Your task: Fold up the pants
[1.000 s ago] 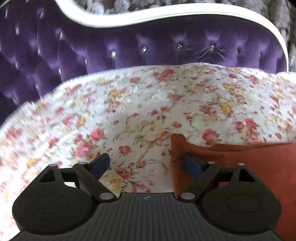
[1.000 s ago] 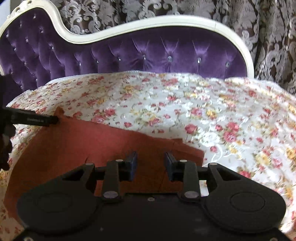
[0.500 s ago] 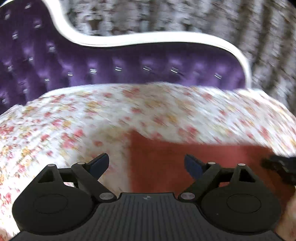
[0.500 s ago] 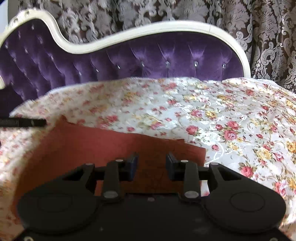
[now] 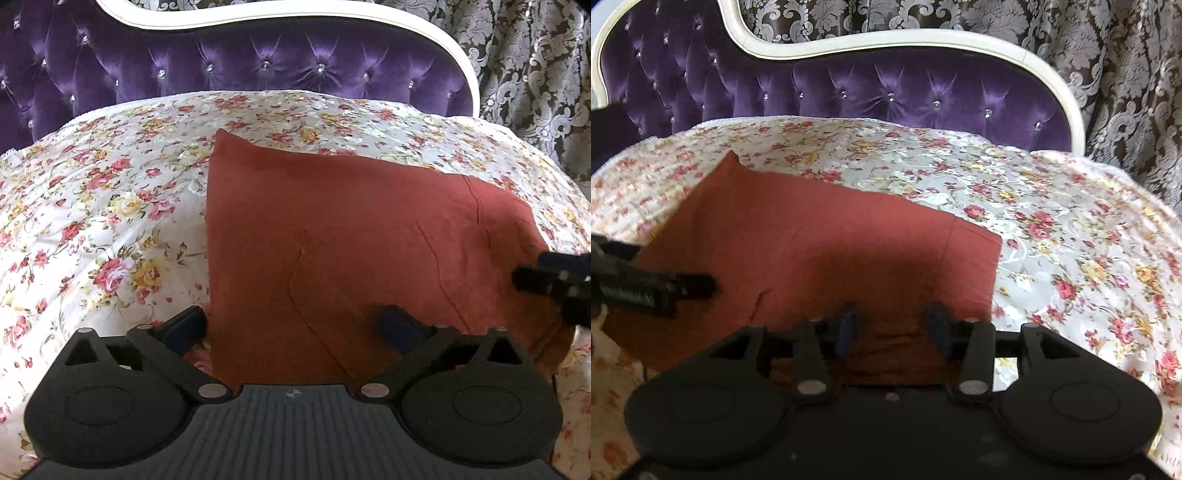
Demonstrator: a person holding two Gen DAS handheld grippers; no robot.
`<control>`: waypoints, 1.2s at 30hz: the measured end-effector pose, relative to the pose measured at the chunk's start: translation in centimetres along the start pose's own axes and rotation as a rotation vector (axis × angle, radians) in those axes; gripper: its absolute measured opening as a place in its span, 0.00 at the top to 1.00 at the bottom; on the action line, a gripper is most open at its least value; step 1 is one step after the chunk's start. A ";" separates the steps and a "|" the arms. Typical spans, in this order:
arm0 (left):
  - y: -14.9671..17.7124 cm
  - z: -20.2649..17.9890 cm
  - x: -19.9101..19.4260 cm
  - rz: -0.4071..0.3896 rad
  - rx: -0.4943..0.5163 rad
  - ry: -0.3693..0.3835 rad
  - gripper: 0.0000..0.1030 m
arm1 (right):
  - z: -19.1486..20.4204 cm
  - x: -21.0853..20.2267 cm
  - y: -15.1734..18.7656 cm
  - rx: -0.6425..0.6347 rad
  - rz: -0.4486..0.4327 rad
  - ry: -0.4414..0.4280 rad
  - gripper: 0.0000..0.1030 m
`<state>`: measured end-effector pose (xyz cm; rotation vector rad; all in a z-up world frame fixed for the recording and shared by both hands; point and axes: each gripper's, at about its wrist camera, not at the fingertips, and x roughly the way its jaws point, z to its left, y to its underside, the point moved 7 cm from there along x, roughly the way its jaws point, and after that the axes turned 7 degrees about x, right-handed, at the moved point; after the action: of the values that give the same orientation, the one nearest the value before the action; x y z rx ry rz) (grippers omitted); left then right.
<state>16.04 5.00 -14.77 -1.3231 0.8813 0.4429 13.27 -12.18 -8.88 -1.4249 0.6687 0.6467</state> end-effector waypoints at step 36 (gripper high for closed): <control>0.1 0.3 -0.1 0.026 -0.011 0.008 0.00 | -5.5 -0.9 0.3 0.210 0.011 -0.070 0.40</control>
<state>16.01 5.27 -14.73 -1.3262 0.9048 0.4634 12.28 -17.62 -8.57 -1.2000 0.6692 0.6138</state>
